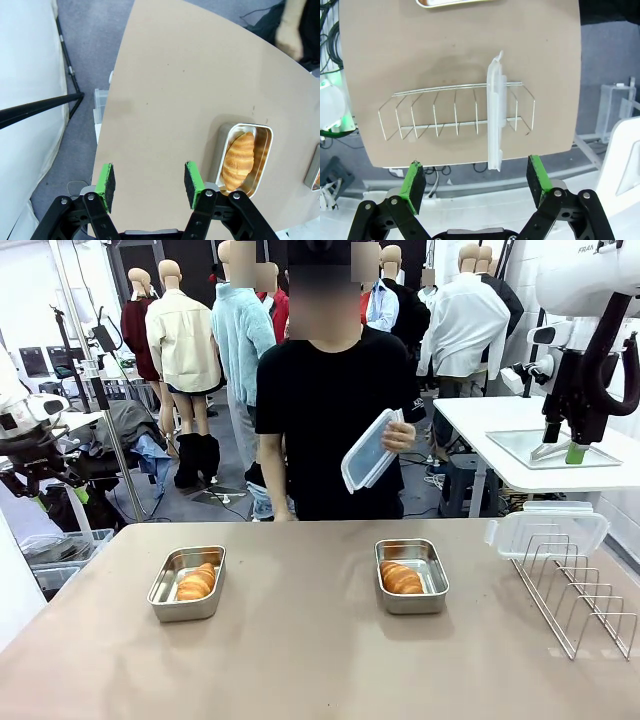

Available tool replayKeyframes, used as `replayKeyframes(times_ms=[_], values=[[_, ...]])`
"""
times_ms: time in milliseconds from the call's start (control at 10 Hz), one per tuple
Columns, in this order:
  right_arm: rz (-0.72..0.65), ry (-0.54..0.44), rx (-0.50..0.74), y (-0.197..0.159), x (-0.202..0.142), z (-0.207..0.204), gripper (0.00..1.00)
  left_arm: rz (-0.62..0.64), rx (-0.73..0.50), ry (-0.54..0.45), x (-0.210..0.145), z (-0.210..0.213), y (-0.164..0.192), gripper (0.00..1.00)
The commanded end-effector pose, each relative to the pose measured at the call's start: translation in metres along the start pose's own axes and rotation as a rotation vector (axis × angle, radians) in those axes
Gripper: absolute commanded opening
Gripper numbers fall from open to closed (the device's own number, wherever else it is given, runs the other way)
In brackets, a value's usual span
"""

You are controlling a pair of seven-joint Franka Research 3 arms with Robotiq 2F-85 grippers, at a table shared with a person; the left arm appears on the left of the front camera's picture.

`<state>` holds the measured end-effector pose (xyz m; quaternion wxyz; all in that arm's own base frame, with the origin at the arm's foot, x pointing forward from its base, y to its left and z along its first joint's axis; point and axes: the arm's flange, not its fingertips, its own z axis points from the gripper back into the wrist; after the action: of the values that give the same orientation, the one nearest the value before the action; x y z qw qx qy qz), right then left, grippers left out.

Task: Place the bread in airtight containers.
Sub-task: Pick up one Airtight Container lid and hand it to the human.

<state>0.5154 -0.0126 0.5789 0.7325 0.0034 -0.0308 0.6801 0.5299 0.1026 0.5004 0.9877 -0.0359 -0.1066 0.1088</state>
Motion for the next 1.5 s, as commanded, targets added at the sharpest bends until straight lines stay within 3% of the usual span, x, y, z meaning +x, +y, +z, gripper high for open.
replayKeyframes(times_ms=[0,1400], values=[[0.013,0.007,0.010,0.0003,-0.0009,0.0009,1.00,0.006,0.018,-0.006,-0.0008,0.0022,-0.0002,0.72],[0.013,0.007,0.010,0.0003,-0.0009,0.0009,1.00,0.006,0.018,-0.006,-0.0008,0.0022,-0.0002,0.72]])
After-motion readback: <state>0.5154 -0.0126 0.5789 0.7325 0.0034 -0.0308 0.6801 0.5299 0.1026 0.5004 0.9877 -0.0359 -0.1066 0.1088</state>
